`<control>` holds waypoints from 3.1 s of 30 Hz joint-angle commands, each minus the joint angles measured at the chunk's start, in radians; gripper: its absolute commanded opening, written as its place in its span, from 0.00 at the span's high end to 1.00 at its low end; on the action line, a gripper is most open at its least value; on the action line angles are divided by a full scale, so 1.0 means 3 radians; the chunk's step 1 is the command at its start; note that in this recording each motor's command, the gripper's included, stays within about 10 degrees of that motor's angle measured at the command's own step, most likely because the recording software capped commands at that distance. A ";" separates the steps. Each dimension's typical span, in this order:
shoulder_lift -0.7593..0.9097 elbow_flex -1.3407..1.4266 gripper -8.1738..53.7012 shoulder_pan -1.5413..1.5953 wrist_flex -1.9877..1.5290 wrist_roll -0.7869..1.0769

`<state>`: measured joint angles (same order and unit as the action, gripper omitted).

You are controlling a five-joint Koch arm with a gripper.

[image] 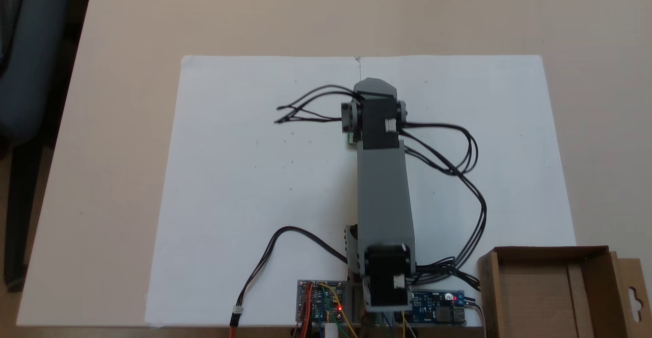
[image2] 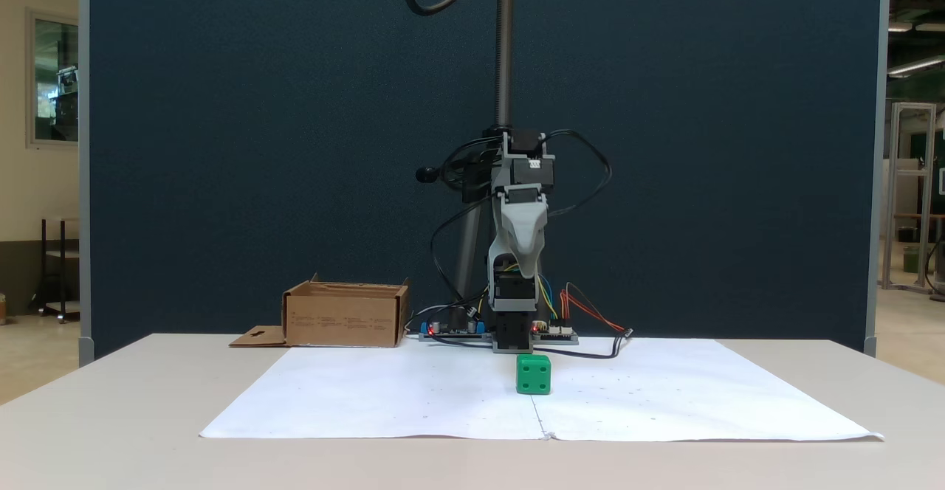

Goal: Grasp a green dice and put it in the bin.

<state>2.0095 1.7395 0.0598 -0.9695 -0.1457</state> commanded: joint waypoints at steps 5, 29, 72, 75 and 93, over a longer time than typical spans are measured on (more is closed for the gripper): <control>-0.0378 -0.0527 0.16 -0.0097 -0.0327 -0.0179; -0.0885 -0.0752 0.11 -0.0435 -0.0419 0.0527; -0.0823 -0.0281 0.13 -0.0061 -0.0373 0.0337; -0.0828 -0.0281 0.14 -0.0143 -0.0205 0.0337; -0.1181 0.0159 0.15 -0.0123 0.0614 0.0169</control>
<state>1.6506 1.8009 0.0092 -0.8253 -0.0660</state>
